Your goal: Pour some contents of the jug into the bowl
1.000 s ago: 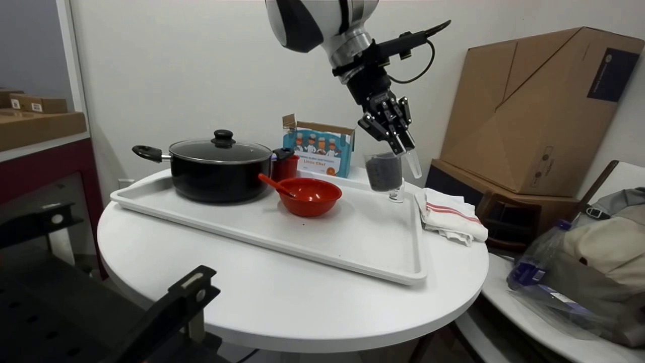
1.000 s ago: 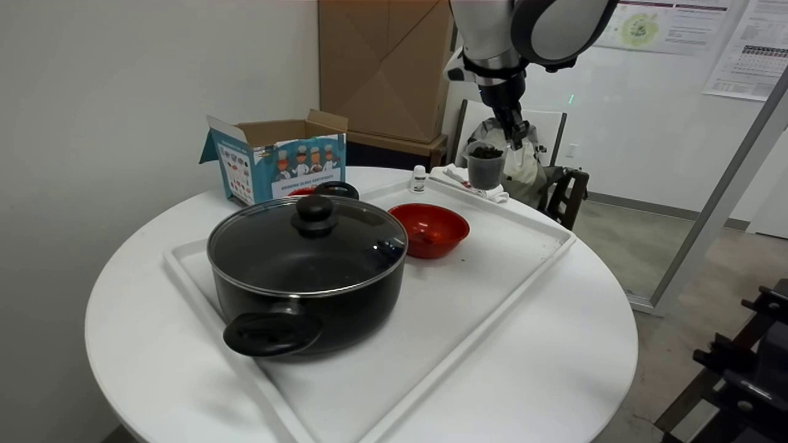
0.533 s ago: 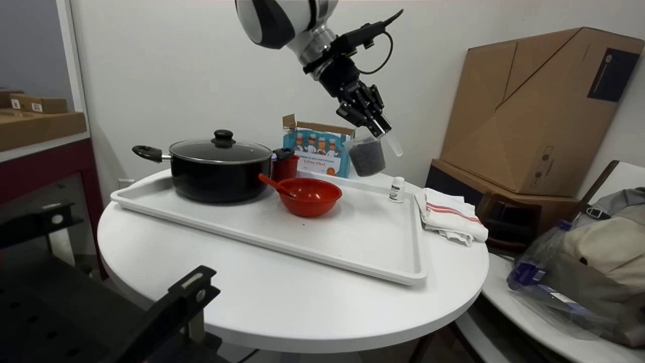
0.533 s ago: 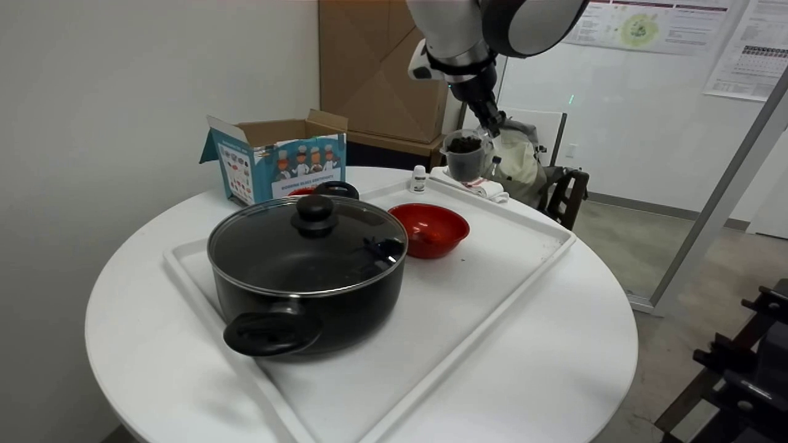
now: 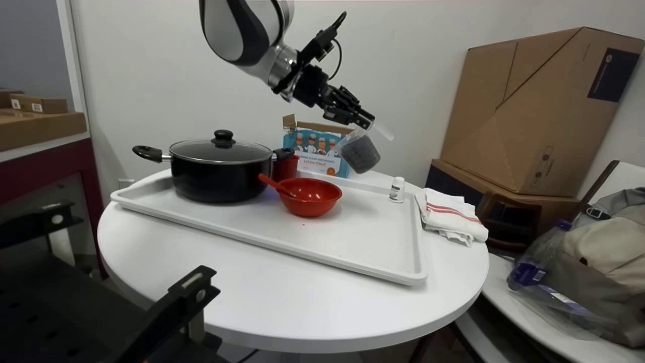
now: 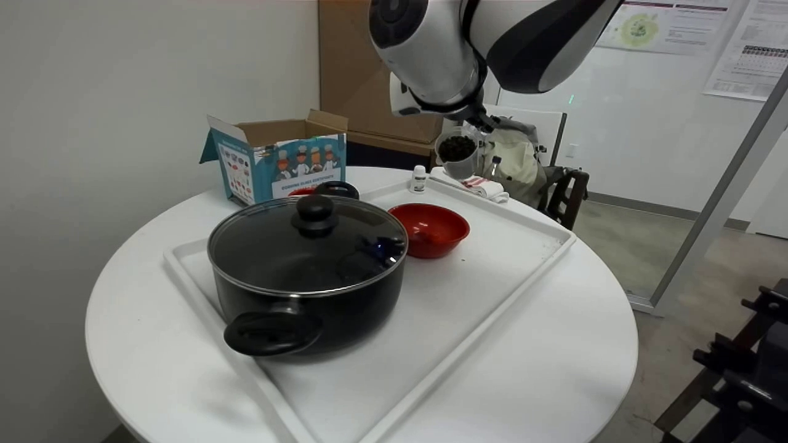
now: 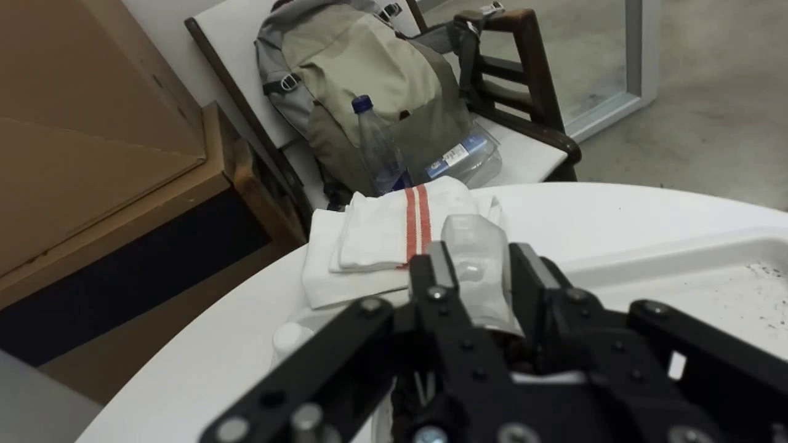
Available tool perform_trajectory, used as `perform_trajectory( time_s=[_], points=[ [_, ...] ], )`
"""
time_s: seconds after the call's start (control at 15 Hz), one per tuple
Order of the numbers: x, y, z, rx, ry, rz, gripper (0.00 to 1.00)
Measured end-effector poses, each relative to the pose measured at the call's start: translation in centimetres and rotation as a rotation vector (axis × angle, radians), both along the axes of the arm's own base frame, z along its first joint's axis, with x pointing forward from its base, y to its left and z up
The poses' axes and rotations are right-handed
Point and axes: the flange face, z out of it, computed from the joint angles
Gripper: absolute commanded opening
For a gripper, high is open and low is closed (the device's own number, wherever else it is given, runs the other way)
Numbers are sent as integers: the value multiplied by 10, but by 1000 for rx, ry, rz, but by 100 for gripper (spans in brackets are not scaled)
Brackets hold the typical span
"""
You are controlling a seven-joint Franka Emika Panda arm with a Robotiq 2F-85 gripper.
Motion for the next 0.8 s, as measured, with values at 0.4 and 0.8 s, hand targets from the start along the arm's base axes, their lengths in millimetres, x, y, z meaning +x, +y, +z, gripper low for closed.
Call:
perform_trajectory(
  time_s=[0.4,0.8],
  points=[
    [-39,4,-48,-141,43,119,10],
    [-37,6,-49,-236,-15,210,10]
  ],
)
